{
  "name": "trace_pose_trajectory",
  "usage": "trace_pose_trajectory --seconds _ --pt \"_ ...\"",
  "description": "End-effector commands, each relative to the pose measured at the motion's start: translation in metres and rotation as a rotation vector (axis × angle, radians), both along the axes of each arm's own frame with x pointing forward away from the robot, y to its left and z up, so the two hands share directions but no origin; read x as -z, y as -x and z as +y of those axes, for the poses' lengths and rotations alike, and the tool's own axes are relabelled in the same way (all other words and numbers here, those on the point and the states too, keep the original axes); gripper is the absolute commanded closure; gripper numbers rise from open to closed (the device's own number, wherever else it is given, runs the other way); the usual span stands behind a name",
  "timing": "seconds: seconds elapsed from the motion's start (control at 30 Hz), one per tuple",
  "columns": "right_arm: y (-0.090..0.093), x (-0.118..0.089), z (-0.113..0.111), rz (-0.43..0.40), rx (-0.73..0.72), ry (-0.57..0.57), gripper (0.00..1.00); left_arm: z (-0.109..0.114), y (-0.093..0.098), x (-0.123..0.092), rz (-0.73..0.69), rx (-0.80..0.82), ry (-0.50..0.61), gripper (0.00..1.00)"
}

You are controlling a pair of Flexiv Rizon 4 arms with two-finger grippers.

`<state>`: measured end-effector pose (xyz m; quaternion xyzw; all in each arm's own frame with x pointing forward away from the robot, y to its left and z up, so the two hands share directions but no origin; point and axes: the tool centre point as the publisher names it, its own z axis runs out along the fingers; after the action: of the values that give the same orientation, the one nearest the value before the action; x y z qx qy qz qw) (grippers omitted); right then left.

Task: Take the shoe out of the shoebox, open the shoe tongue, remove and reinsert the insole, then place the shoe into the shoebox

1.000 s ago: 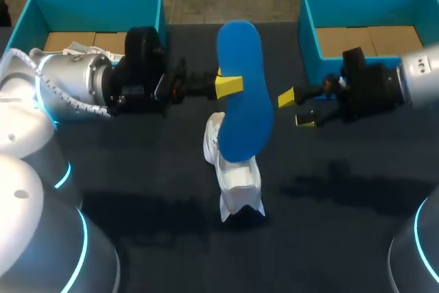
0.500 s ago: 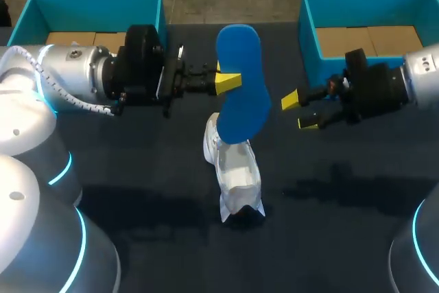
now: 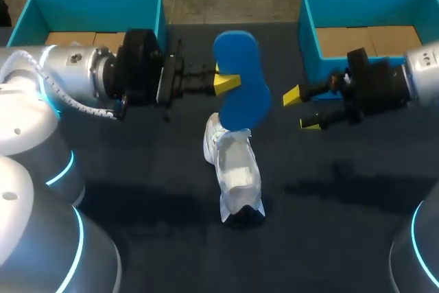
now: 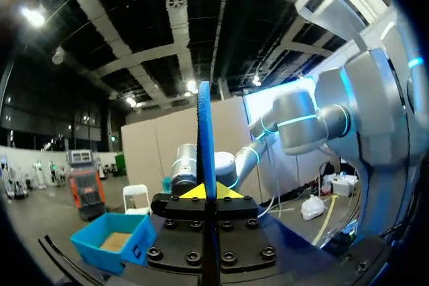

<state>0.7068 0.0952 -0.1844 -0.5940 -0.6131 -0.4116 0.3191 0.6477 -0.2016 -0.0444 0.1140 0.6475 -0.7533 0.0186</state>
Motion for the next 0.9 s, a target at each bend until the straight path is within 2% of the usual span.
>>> trace_pose_trajectory --seconds 0.03,0.07,0.17,0.4,0.9 --pt "-0.005 -0.014 -0.008 0.042 0.000 -0.018 0.00 0.000 -0.011 0.009 -0.262 0.045 0.070 1.00" --pt "-0.006 -0.018 -0.006 0.042 0.001 -0.026 0.00 0.000 -0.013 0.010 -0.346 0.055 0.062 1.00" --pt "-0.007 -0.025 -0.008 0.054 0.018 -0.053 0.00 0.002 -0.016 0.012 -0.481 0.062 0.046 1.00" --pt "-0.011 -0.026 -0.017 0.059 0.038 -0.079 0.00 0.004 -0.025 0.022 -0.733 0.016 0.008 1.00" --pt "-0.015 -0.023 -0.008 0.067 0.024 -0.102 0.00 0.004 -0.025 0.022 -0.733 0.016 0.008 1.00"
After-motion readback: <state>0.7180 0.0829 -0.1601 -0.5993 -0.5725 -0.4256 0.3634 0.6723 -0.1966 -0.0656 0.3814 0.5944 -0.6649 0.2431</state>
